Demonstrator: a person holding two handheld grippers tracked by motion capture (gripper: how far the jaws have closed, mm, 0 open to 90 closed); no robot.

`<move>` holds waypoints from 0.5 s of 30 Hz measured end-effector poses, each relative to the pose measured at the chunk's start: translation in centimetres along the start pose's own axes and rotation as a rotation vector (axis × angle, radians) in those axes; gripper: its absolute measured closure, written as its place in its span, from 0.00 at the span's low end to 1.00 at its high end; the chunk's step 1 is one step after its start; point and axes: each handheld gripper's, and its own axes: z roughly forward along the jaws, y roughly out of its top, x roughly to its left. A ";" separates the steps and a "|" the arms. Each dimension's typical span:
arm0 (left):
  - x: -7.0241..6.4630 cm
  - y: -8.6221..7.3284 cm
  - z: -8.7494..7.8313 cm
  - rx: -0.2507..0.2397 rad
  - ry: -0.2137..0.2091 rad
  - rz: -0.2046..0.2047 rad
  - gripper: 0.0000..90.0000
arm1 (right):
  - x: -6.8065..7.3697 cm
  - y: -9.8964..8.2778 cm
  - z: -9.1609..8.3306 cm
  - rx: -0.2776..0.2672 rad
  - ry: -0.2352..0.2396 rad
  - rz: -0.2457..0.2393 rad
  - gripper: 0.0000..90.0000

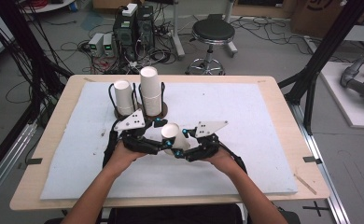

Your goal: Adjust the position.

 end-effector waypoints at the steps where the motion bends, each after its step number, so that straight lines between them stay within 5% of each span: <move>1: 0.1 0.0 -0.1 -0.008 -0.002 -0.006 0.28 | 0.0 0.0 -0.1 0.003 0.000 -0.005 0.41; 11: 0.2 -0.3 0.5 0.027 -0.088 -0.008 0.27 | 0.2 0.2 0.0 0.020 0.055 -0.048 0.42; 15: 0.2 -0.3 0.5 0.036 -0.136 0.009 0.40 | 0.2 0.1 0.1 0.036 0.079 -0.058 0.42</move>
